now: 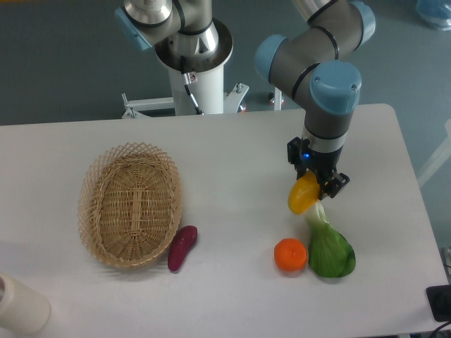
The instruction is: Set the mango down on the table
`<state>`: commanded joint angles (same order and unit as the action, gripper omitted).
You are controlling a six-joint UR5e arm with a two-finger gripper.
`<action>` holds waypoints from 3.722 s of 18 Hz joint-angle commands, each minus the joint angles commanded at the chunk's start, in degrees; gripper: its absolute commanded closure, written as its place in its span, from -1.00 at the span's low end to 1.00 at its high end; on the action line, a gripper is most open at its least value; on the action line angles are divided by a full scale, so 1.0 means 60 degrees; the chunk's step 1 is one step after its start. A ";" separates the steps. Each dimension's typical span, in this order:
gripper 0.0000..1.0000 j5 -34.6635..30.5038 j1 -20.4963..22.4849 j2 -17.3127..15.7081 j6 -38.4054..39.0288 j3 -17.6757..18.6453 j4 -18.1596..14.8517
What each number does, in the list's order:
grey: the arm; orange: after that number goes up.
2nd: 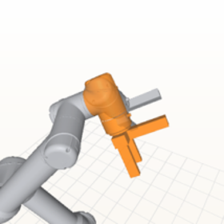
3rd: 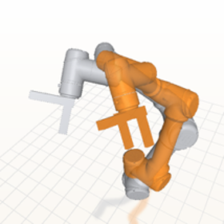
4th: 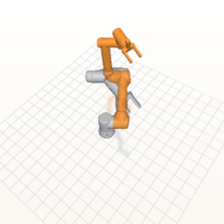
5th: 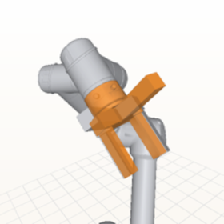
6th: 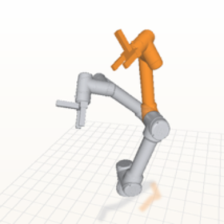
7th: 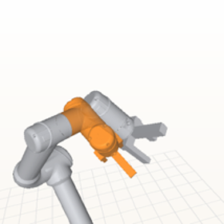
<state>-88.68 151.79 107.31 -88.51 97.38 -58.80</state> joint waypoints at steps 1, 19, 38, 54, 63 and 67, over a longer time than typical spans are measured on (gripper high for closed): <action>0.11 0.0000 0.0000 0.0000 0.0029 0.0000 0.0000; 0.14 -0.0732 -0.0439 0.0001 0.0205 0.0672 0.0073; 0.09 -0.0835 -0.1479 -0.1669 -0.1010 0.3924 0.0409; -1.00 -0.1128 -0.1612 -0.1612 -0.1011 0.3430 0.0952; -1.00 -0.0339 -0.0324 -0.0923 -0.0996 0.2095 0.0908; -1.00 0.0059 0.0000 -0.0572 -0.0996 0.1686 0.0967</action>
<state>-88.33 151.79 103.88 -94.48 107.50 -53.00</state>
